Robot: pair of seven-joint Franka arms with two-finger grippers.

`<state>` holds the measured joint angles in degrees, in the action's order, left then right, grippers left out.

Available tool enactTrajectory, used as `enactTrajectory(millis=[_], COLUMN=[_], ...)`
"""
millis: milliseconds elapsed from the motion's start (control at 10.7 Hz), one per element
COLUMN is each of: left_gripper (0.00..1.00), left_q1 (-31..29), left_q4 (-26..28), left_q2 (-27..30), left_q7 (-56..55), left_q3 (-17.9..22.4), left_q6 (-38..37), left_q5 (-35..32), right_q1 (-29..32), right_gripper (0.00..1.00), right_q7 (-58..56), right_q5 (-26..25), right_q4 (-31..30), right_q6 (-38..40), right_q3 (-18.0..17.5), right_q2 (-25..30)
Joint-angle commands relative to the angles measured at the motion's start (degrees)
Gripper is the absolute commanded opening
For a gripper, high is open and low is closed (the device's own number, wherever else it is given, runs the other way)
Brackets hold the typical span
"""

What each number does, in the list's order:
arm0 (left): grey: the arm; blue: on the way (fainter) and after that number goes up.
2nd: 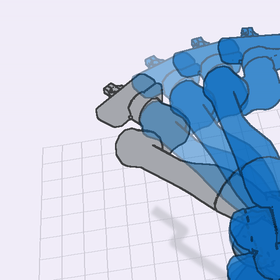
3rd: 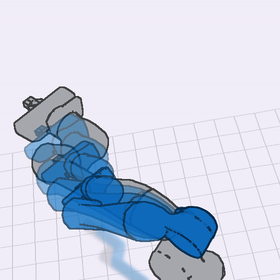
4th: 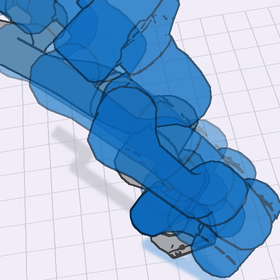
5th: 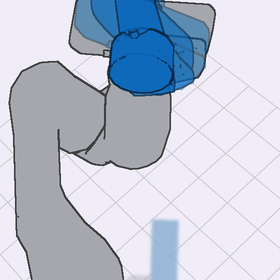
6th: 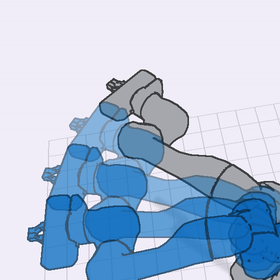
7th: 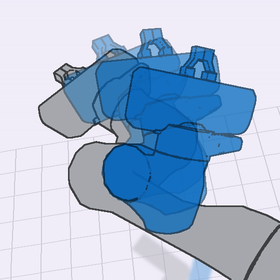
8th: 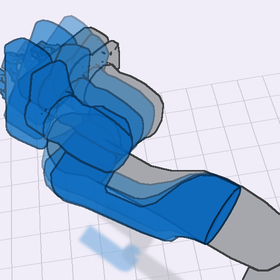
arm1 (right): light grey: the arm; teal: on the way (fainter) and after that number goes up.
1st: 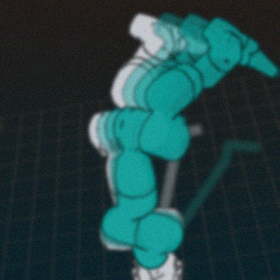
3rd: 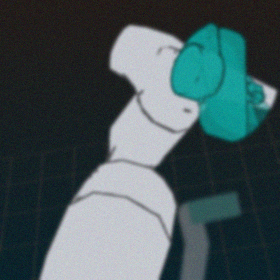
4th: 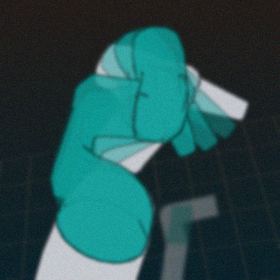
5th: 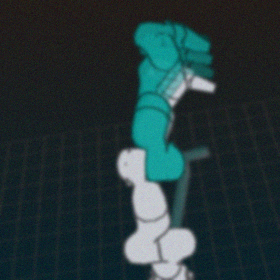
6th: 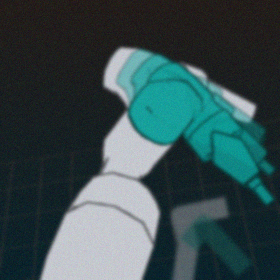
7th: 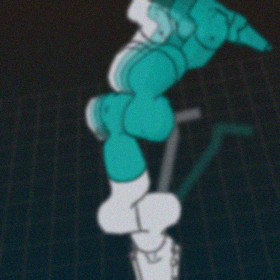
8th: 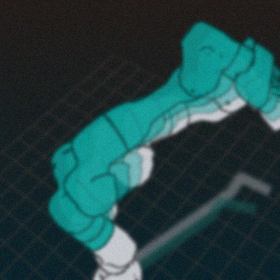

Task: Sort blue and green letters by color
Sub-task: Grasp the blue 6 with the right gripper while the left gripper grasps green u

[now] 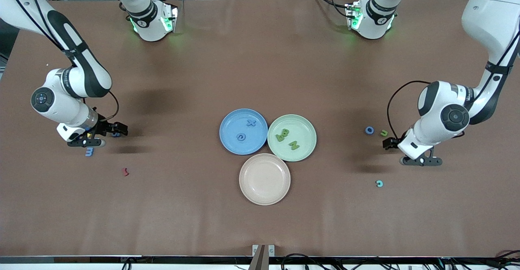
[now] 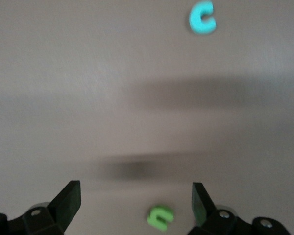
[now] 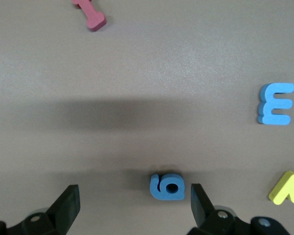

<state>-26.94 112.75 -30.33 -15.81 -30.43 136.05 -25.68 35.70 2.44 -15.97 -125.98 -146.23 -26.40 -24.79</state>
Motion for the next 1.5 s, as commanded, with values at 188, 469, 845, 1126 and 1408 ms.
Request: enactTrajectory(millis=[188, 469, 845, 1126, 1408], left_gripper=[0.94, 0.82, 0.82, 0.7, 0.7], left_q1=[-8.7, -8.5, -8.7, -9.1, -10.0], left_q4=[10.2, 10.2, 13.7, 15.2, 15.2], left_q2=[4.3, 4.1, 4.2, 3.5, 2.8], left_q7=[4.2, 12.4, 12.9, 12.9, 13.0], left_q3=[-6.8, -6.8, -8.6, -8.6, -8.6], left_q6=[0.5, 0.5, 4.5, 7.7, 7.9], left_q5=[-1.7, -2.1, -11.0, -15.4, -15.4], right_q1=[0.3, 0.6, -0.6, -1.8, -1.8], right_gripper=[1.0, 1.0, 1.0, 1.0, 0.94], right_q7=[2.9, 3.0, 5.2, 6.9, 6.9], right_q5=[-2.0, -4.6, -4.6, -4.6, -4.8], right_q4=[-1.4, -1.2, 0.6, 0.7, 0.6], right_q6=[-1.6, -2.2, -2.2, -2.0, -2.0], right_q3=[3.0, 4.2, 4.2, 4.2, 4.2], right_q2=[-1.1, -2.5, -3.4, -3.3, -3.4])
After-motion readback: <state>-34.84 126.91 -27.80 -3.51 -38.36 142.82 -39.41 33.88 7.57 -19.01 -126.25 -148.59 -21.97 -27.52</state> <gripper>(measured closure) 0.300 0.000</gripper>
